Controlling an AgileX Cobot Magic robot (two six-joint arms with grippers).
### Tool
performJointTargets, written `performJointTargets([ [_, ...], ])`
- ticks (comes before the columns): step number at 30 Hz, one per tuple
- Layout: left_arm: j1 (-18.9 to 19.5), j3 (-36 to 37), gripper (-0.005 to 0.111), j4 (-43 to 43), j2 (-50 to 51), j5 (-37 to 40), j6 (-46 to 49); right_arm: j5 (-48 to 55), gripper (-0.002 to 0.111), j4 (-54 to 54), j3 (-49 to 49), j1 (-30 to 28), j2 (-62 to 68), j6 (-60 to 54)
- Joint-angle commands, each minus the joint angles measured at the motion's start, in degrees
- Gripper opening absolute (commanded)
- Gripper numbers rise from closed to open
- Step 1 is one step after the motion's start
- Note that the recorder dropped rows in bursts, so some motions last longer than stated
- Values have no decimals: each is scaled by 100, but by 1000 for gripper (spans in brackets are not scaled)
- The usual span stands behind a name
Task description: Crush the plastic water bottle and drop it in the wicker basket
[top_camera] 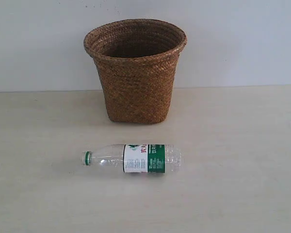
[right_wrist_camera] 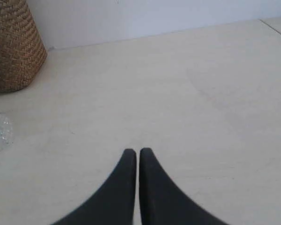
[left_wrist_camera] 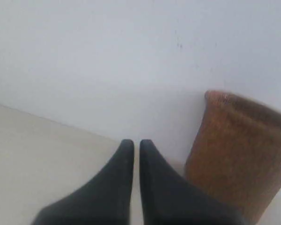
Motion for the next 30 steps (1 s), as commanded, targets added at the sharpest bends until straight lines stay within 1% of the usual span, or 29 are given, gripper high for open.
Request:
performJointTargets([
  [1,-9,22,4,-652,-18,-674,-1223,-22,0,-19,-2,-22,-30,-1],
  [2,-9,22,4,-652,-18,-838,-1418,-22,0,-19,-2,-22,-30,-1],
  [6,-9,22,4,-652,-18,-1271,-1556,-22,0,-19,-2,-22,-30,-1],
  [10,-9,22,4,-652,-18,-1831,-2406,-22,0,-19,-2,-22,-30,-1],
  [12,-9,22,4,-652,-18,-2109,-2666,-22,0,-19,-2,-22,-30,-1],
  [18,-9,22,4,-652,-18,-2891,-2954,-22,0,-19,-2,-22,-30,-1],
  [21,-9,22,4,-789,-18,-3359,-3149,-22,0,-19,-2,-22,-30,-1],
  [23,-9,22,4,-802,-18,-3693,-3178,-22,0,-19,-2,-22,-30,-1],
  [25,-9,22,4,-792,82,-3700,-3092,-22,0,-19,-2,-22,-30,-1],
  [27,-9,-140,4,-710,350,-3673,-2834,-22,0,-19,-2,-22,-30,-1],
  [30,-9,-521,4,-347,929,-3697,-2612,-22,0,-19,-2,-22,-30,11],
])
